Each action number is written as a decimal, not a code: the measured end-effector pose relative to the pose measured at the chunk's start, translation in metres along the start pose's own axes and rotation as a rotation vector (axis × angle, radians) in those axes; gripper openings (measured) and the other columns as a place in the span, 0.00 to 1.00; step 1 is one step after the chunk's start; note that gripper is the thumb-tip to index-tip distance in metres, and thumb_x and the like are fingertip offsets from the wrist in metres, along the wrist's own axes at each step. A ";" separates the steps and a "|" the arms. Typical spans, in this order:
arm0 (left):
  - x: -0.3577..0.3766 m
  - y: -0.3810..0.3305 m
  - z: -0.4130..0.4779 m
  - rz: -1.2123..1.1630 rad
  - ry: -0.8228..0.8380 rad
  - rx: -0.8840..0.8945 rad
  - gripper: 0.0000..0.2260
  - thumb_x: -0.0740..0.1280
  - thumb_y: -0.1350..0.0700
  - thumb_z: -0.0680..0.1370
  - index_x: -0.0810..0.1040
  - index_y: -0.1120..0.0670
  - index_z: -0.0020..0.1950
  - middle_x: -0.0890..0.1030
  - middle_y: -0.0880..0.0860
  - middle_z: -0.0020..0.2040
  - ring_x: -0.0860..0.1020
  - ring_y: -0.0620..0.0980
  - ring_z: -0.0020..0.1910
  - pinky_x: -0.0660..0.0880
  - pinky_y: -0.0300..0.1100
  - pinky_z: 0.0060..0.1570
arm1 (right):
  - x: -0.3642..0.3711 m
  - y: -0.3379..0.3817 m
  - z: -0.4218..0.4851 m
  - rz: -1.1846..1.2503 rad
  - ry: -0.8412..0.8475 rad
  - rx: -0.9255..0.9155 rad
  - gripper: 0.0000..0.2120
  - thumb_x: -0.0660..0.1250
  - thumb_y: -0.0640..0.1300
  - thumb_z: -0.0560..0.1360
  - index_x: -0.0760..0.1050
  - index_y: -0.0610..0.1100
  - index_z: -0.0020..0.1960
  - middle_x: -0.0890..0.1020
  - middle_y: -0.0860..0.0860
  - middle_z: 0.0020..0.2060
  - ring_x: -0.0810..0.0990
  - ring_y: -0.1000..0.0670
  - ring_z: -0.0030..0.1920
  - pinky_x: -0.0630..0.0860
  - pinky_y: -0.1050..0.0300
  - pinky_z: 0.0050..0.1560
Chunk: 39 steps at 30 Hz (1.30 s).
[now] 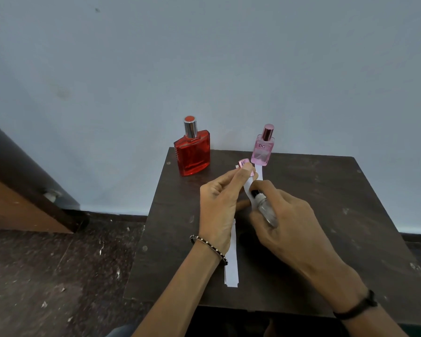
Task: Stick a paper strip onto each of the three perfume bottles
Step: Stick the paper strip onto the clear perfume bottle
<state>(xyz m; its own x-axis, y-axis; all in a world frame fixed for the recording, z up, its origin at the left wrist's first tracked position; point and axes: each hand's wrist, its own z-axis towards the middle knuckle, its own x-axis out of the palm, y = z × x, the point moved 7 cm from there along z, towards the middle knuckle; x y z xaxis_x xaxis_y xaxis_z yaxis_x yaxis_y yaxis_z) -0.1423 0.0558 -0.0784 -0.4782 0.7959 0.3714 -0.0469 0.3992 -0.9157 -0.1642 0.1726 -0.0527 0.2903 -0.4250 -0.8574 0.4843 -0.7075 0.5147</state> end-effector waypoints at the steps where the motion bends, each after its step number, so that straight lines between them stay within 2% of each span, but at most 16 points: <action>1: 0.000 0.001 0.001 -0.006 -0.004 -0.008 0.05 0.71 0.57 0.77 0.87 0.51 0.46 0.88 0.50 0.45 0.86 0.48 0.48 0.84 0.44 0.43 | -0.001 0.001 -0.001 -0.003 -0.014 -0.004 0.28 0.63 0.53 0.78 0.60 0.50 0.76 0.76 0.49 0.65 0.78 0.48 0.59 0.75 0.56 0.62; 4: -0.001 0.002 0.001 -0.038 -0.024 -0.030 0.05 0.72 0.55 0.76 0.87 0.53 0.48 0.87 0.54 0.49 0.85 0.52 0.53 0.82 0.52 0.51 | -0.002 0.007 -0.004 -0.006 -0.058 -0.027 0.29 0.64 0.54 0.78 0.60 0.52 0.76 0.76 0.50 0.66 0.78 0.49 0.59 0.74 0.59 0.60; 7: -0.001 0.001 0.000 -0.042 -0.034 -0.037 0.09 0.72 0.54 0.76 0.86 0.57 0.52 0.87 0.56 0.50 0.85 0.52 0.53 0.81 0.56 0.55 | -0.001 0.007 -0.003 -0.009 -0.048 -0.046 0.28 0.63 0.54 0.78 0.59 0.55 0.75 0.76 0.51 0.65 0.77 0.50 0.58 0.74 0.61 0.58; 10: 0.002 0.001 -0.002 -0.040 -0.022 -0.033 0.10 0.71 0.56 0.76 0.85 0.59 0.54 0.87 0.56 0.50 0.85 0.51 0.52 0.81 0.55 0.54 | 0.000 0.006 -0.003 -0.013 -0.037 -0.044 0.28 0.62 0.54 0.79 0.58 0.54 0.76 0.77 0.49 0.64 0.78 0.49 0.57 0.75 0.60 0.58; 12: 0.004 0.001 -0.002 -0.040 -0.018 -0.030 0.09 0.71 0.56 0.76 0.86 0.59 0.53 0.87 0.56 0.49 0.86 0.52 0.51 0.82 0.53 0.53 | 0.000 0.004 -0.004 -0.017 -0.073 -0.049 0.27 0.62 0.54 0.78 0.60 0.53 0.75 0.78 0.49 0.62 0.79 0.51 0.53 0.76 0.59 0.55; 16: 0.003 0.001 -0.002 -0.083 -0.020 -0.037 0.07 0.72 0.56 0.76 0.87 0.59 0.48 0.86 0.61 0.49 0.85 0.57 0.49 0.83 0.51 0.49 | -0.006 0.000 -0.003 0.072 -0.111 0.016 0.25 0.66 0.50 0.77 0.64 0.51 0.72 0.80 0.51 0.58 0.76 0.56 0.46 0.72 0.67 0.53; 18: 0.001 0.000 -0.001 -0.087 -0.019 -0.030 0.08 0.72 0.56 0.76 0.86 0.59 0.49 0.86 0.62 0.50 0.85 0.60 0.52 0.82 0.55 0.52 | -0.018 -0.003 -0.009 0.170 -0.159 0.036 0.26 0.69 0.48 0.75 0.64 0.55 0.70 0.78 0.59 0.47 0.79 0.58 0.41 0.74 0.74 0.43; 20: -0.001 -0.002 0.000 -0.073 -0.026 -0.018 0.09 0.72 0.55 0.77 0.86 0.59 0.51 0.86 0.60 0.51 0.84 0.58 0.53 0.80 0.59 0.56 | -0.029 -0.011 -0.015 0.291 -0.221 0.079 0.26 0.72 0.46 0.73 0.63 0.57 0.65 0.75 0.60 0.43 0.79 0.59 0.39 0.72 0.72 0.32; 23: -0.002 -0.002 0.002 -0.045 -0.033 -0.014 0.10 0.71 0.55 0.77 0.85 0.58 0.54 0.86 0.57 0.52 0.84 0.54 0.55 0.78 0.58 0.61 | -0.034 -0.031 -0.017 0.465 -0.245 0.185 0.24 0.74 0.45 0.71 0.64 0.54 0.60 0.75 0.55 0.50 0.79 0.56 0.44 0.73 0.67 0.39; 25: -0.003 0.000 0.005 -0.015 -0.040 -0.011 0.12 0.71 0.53 0.76 0.85 0.56 0.56 0.86 0.55 0.54 0.83 0.54 0.58 0.75 0.57 0.64 | -0.034 -0.040 -0.015 0.548 -0.227 0.229 0.21 0.74 0.45 0.71 0.66 0.53 0.57 0.76 0.55 0.50 0.79 0.53 0.45 0.77 0.59 0.42; 27: -0.001 0.001 0.007 0.006 -0.044 -0.002 0.12 0.73 0.50 0.74 0.86 0.53 0.54 0.86 0.54 0.54 0.82 0.54 0.60 0.74 0.57 0.65 | -0.034 -0.042 -0.013 0.632 -0.194 0.222 0.16 0.73 0.45 0.72 0.70 0.52 0.54 0.78 0.54 0.48 0.79 0.51 0.44 0.76 0.56 0.41; 30: 0.005 0.004 0.008 0.022 -0.032 0.013 0.12 0.73 0.46 0.70 0.87 0.50 0.50 0.87 0.54 0.53 0.82 0.55 0.58 0.74 0.58 0.65 | -0.034 -0.040 -0.013 0.705 -0.173 0.188 0.11 0.73 0.45 0.72 0.77 0.50 0.53 0.80 0.54 0.47 0.77 0.55 0.38 0.73 0.59 0.37; 34: 0.011 0.010 0.006 -0.003 -0.026 -0.011 0.12 0.71 0.53 0.76 0.85 0.57 0.56 0.86 0.59 0.53 0.83 0.58 0.56 0.75 0.60 0.63 | -0.032 -0.043 -0.013 0.733 -0.145 0.214 0.14 0.74 0.49 0.70 0.78 0.55 0.55 0.82 0.54 0.48 0.75 0.57 0.26 0.78 0.63 0.32; 37: 0.015 0.013 0.005 0.004 -0.017 -0.033 0.13 0.71 0.51 0.75 0.85 0.57 0.55 0.86 0.58 0.52 0.84 0.57 0.55 0.75 0.60 0.63 | -0.031 -0.043 -0.013 0.742 -0.124 0.216 0.18 0.72 0.56 0.65 0.78 0.57 0.55 0.82 0.56 0.48 0.78 0.56 0.28 0.80 0.63 0.34; 39: 0.017 0.014 0.006 0.017 -0.009 -0.042 0.12 0.71 0.48 0.72 0.86 0.53 0.51 0.87 0.56 0.51 0.84 0.57 0.55 0.77 0.60 0.61 | -0.031 -0.042 -0.013 0.746 -0.114 0.211 0.20 0.71 0.59 0.63 0.78 0.58 0.54 0.83 0.56 0.48 0.82 0.55 0.35 0.80 0.63 0.33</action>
<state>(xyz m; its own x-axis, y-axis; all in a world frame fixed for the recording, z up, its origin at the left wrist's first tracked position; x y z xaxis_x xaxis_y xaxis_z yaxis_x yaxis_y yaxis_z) -0.1561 0.0725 -0.0854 -0.4869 0.7986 0.3539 -0.0016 0.4043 -0.9146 -0.1829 0.2222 -0.0480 0.3854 -0.8774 -0.2858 0.0246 -0.2999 0.9537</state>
